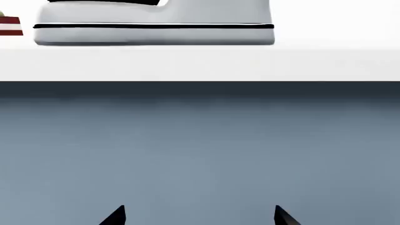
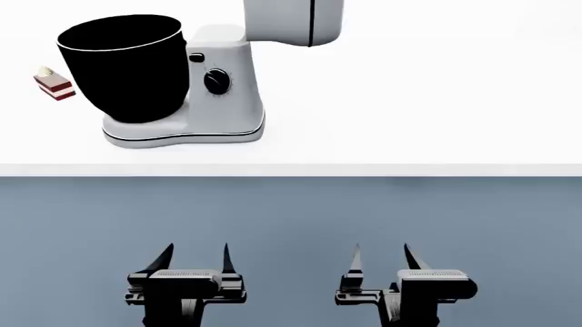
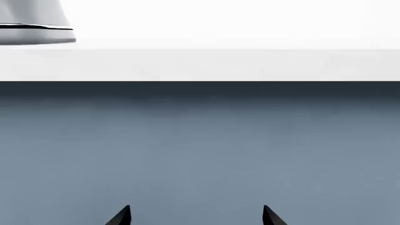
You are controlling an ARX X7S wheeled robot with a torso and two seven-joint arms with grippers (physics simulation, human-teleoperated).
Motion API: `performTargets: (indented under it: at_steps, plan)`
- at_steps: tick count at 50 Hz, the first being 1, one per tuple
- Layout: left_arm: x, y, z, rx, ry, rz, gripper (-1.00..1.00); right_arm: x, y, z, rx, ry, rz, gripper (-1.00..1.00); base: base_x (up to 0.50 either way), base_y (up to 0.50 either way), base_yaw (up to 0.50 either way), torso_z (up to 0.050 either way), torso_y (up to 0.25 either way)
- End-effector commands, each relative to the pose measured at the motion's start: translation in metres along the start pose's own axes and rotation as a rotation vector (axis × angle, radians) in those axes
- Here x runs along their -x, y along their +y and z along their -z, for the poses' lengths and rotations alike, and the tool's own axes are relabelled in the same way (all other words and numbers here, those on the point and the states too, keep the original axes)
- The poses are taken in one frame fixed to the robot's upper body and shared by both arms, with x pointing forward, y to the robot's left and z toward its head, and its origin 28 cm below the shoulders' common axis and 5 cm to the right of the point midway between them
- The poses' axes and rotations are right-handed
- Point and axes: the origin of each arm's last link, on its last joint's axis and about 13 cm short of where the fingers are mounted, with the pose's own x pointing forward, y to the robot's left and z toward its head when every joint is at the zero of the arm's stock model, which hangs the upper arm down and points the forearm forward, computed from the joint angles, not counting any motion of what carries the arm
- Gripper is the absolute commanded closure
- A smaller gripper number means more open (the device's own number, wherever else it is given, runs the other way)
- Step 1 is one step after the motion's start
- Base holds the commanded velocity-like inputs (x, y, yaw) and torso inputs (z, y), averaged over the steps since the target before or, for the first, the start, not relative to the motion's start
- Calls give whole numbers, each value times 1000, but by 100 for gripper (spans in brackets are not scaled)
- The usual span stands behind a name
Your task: Place the cake in the stand mixer bowl.
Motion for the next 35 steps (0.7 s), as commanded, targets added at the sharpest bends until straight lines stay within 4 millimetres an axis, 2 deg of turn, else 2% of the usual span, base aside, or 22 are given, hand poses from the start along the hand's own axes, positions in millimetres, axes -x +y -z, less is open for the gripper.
performTargets:
  at_steps: [1,4,6,8,11,14,16,17,18,19,21,23,24,26,28,31,35]
  plan:
    - [-3,0,9,-37,61,16,-100,-2,1,2,57,23,37,-100,0,0,0,0,0]
    - [0,0,5,-50,28,7,-100,-1,1,0,58,16,31,-100,0,0,0,0,0]
    - [0,1,0,37,5,-17,-100,1,-1,-3,52,6,39,-100,0,0,0,0,0]
    - [2,4,-7,44,-18,-39,-100,4,-4,-8,49,-13,56,-100,0,0,0,0,0]
    - [8,11,-22,-6,-85,-51,-100,25,-14,-44,80,-133,133,-100,0,0,0,0,0]
    - [22,15,-42,-59,-187,-90,-100,70,-32,-96,115,-324,276,-100,0,0,0,0,0]
    - [25,14,-46,-53,-196,-87,-100,85,-40,-113,113,-374,321,-100,0,0,0,0,0]
    - [28,13,-48,-64,-209,-83,-100,98,-49,-132,186,-419,361,-100,0,0,0,0,0]
    - [28,13,-48,-64,-210,-80,-100,103,-52,-140,197,-433,370,-100,0,0,0,0,0]
    - [30,13,-50,-67,-217,-75,-100,112,-65,-149,221,-468,396,-100,0,0,0,0,0]
    - [32,14,-52,-79,-225,-77,-100,134,-77,-158,198,-444,381,-100,0,0,0,0,0]
    - [35,16,-61,-89,-242,-80,-100,129,-105,-190,317,-544,522,-100,0,0,0,0,0]
    - [36,17,-65,-93,-252,-82,-100,131,-108,-193,319,-551,534,-100,0,0,0,0,0]
    - [44,24,-99,-128,-341,-103,-100,135,-117,-200,353,-566,557,-100,0,0,0,0,0]
    - [48,30,-122,-172,-390,-127,-100,135,-121,-206,367,-570,554,-100,0,0,0,0,0]
    - [48,37,-148,-151,-397,-124,-100,133,-127,-219,370,-574,562,-100,0,0,0,0,0]
    - [41,46,-174,-182,-407,-158,-100,137,-133,-233,356,-576,562,-100,0,0,0,0,0]
